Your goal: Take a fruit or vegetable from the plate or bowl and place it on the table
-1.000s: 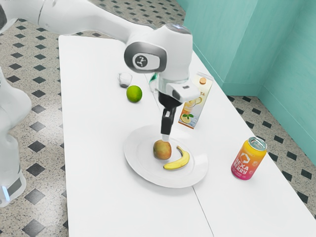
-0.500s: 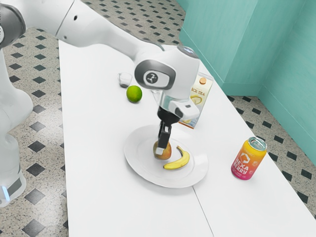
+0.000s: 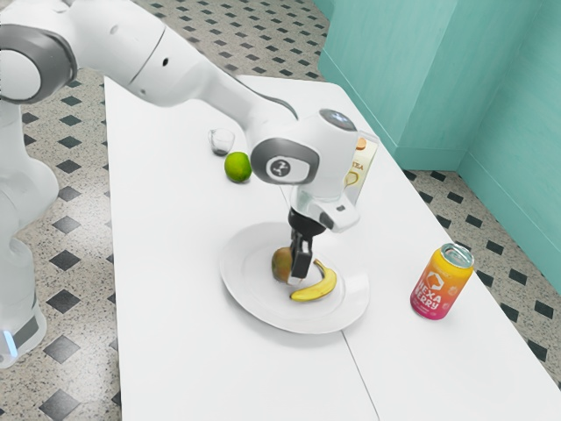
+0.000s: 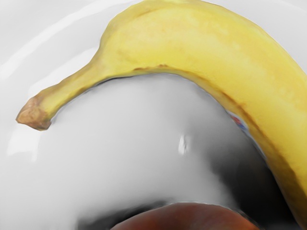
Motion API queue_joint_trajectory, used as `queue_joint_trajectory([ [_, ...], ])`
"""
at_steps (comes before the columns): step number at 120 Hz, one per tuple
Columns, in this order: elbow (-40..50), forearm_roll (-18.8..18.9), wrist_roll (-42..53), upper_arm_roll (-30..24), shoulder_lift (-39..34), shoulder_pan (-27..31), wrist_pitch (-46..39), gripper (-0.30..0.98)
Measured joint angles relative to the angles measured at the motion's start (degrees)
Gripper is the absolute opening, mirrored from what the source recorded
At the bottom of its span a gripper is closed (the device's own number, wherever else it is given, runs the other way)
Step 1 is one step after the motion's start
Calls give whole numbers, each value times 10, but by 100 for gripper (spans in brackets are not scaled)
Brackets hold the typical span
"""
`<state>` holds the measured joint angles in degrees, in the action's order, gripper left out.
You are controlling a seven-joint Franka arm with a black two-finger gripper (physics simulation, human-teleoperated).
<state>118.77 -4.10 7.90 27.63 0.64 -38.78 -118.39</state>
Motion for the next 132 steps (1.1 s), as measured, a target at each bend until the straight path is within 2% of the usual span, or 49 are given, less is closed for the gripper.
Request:
queue_joint_trajectory([
  [11, -37, 2, 4, 21, 3, -18, 48, 36],
  [27, -128, 5, 8, 23, 8, -11, 148, 31],
  [41, -173, 9, 3, 20, 5, -16, 196, 33],
  [53, -206, 17, -7, 19, 8, -48, 221, 38],
  [65, -233, 25, -14, 17, 20, -124, 237, 38],
  [81, -263, 30, -22, -20, 50, -311, 238, 37],
  [86, -263, 42, -26, -24, 60, -344, 208, 36],
  [91, -260, 63, -30, -26, 76, -325, 164, 36],
  [102, -250, 112, -38, -35, 110, -215, 45, 36],
  [109, -251, 131, -43, -82, 119, -160, -2, 36],
  [121, -306, 150, -50, -222, 130, -77, 55, 36],
  [132, -321, 162, -56, -262, 147, -35, 99, 37],
])
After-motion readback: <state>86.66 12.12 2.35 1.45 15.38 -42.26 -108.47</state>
